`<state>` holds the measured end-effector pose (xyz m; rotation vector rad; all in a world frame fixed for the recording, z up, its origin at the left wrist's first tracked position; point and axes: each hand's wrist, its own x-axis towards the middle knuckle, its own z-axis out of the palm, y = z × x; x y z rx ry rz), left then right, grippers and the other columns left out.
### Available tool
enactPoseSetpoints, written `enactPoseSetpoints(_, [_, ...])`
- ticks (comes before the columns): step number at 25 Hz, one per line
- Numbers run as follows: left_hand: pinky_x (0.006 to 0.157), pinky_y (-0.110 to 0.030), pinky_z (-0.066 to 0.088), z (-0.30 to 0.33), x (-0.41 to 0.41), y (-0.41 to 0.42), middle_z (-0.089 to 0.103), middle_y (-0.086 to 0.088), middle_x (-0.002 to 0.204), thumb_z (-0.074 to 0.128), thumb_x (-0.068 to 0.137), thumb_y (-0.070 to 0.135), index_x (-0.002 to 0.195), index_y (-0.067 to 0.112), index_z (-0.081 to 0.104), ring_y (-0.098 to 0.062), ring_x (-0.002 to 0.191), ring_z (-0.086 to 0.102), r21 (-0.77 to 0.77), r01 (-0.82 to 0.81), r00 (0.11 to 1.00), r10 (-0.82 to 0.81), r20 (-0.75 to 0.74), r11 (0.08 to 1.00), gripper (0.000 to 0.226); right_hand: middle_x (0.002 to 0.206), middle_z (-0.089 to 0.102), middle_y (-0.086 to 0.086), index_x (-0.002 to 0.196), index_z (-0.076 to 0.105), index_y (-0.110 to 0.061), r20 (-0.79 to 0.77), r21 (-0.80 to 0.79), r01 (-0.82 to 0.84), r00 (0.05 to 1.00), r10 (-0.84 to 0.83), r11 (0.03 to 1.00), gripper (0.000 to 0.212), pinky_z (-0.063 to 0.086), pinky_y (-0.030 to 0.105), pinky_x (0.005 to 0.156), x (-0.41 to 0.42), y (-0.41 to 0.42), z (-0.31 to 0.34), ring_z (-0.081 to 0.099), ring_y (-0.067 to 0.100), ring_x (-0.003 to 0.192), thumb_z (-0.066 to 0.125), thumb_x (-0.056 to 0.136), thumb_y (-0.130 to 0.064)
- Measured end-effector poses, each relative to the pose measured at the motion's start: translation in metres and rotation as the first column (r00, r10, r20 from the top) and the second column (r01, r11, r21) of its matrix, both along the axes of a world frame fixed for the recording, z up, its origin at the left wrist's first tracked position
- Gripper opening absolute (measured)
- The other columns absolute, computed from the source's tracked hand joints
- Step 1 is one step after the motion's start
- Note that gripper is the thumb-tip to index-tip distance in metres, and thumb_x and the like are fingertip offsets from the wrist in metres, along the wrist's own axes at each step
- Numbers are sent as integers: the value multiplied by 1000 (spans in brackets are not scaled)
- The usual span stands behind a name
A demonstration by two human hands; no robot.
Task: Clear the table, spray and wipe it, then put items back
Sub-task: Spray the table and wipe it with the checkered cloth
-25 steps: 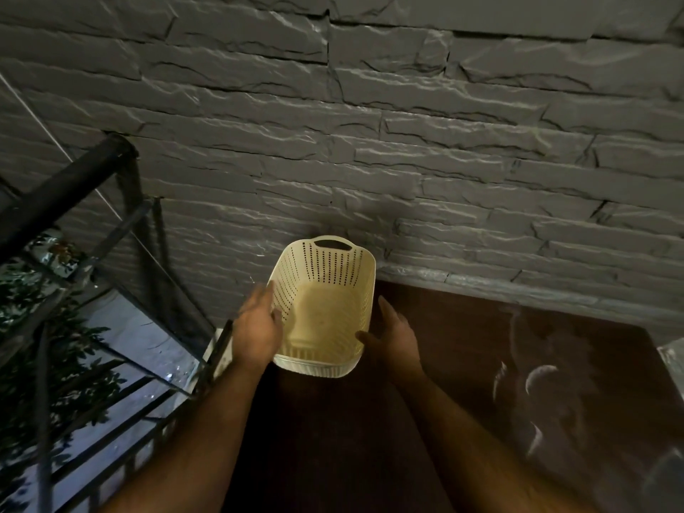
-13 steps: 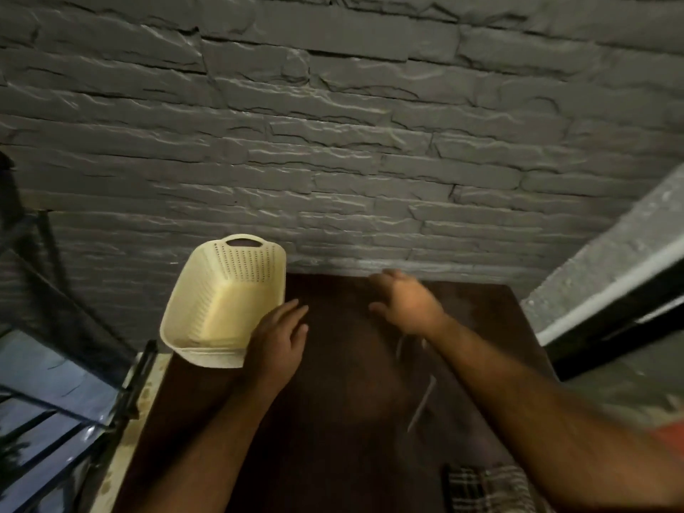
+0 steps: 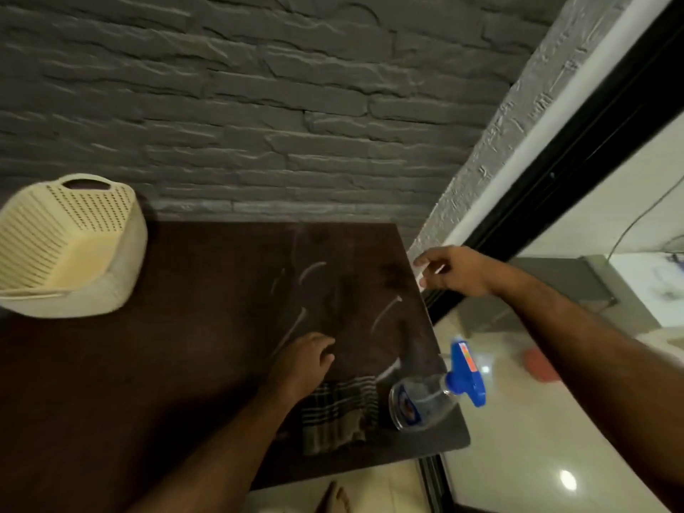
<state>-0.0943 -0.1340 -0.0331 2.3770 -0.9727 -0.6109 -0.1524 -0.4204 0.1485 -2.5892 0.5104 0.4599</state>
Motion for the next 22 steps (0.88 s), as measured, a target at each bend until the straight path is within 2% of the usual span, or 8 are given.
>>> enactPoseSetpoints(4, [113, -32, 29, -21, -47, -29, 40, 2, 150, 54, 94, 44, 144, 24, 43, -17, 137, 37, 140, 86, 996, -82, -34, 986, 55, 100, 68, -2, 120, 63, -16, -30, 115, 4, 1000, 0, 993, 41, 52, 24, 89, -63, -18, -42, 66, 17, 97, 62, 83, 3])
enactPoseSetpoints(7, [113, -36, 27, -32, -65, -30, 34, 1, 152, 58, 87, 55, 147, 23, 36, -19, 139, 31, 243, 188, 980, -200, 25, 952, 71, 108, 65, -8, 124, 59, -24, -57, 146, -53, 996, 62, 988, 44, 53, 25, 91, -102, -10, -64, 63, 5, 97, 62, 86, -3])
enactPoseSetpoints(9, [115, -39, 22, -40, -71, -26, 27, 0, 156, 62, 80, 60, 150, 23, 30, -21, 142, 24, 320, 224, 967, -251, 45, 920, 86, 113, 65, -8, 122, 53, -33, -38, 242, -35, 998, 46, 970, 46, 53, 25, 92, -123, -1, -66, 63, 4, 101, 68, 85, -9])
enactPoseSetpoints(12, [116, -42, 18, -53, -83, -21, 21, -4, 158, 68, 76, 57, 151, 20, 25, -25, 144, 19, 406, 225, 955, -283, 87, 886, 95, 124, 58, -16, 132, 37, -43, -24, 400, -1, 1000, 12, 917, 74, 51, 18, 90, -144, 11, -59, 56, -6, 112, 74, 79, -7])
enactPoseSetpoints(14, [116, -41, 19, -57, -89, -23, 22, -5, 158, 68, 81, 49, 149, 21, 30, -26, 144, 20, 418, 183, 956, -260, 136, 890, 84, 131, 51, -20, 140, 25, -45, -46, 466, 13, 999, 10, 885, 90, 52, 17, 88, -153, 15, -55, 51, -7, 118, 74, 76, -5])
enactPoseSetpoints(17, [111, -38, 29, -60, -91, -30, 32, -3, 152, 59, 90, 36, 136, 24, 49, -24, 137, 31, 348, 96, 964, -174, 201, 933, 48, 129, 50, -23, 142, 20, -44, -78, 497, 10, 996, 34, 868, 101, 46, 13, 94, -158, 19, -54, 50, -10, 117, 83, 70, -13])
enactPoseSetpoints(19, [105, -35, 37, -58, -88, -32, 41, -2, 143, 51, 94, 27, 125, 22, 56, -23, 130, 40, 295, 51, 975, -112, 193, 954, 32, 123, 55, -20, 135, 26, -44, -26, 502, -12, 999, 28, 865, 93, 43, 7, 90, -158, 26, -60, 52, -13, 112, 85, 69, -17])
enactPoseSetpoints(22, [95, -31, 42, -47, -77, -36, 53, 0, 127, 51, 93, 27, 120, 22, 57, -20, 117, 53, 191, -42, 995, 23, 102, 981, 28, 118, 62, -6, 135, 35, -39, 87, 519, -4, 995, -48, 855, 75, 53, 20, 88, -157, 36, -76, 62, 4, 107, 79, 77, -19])
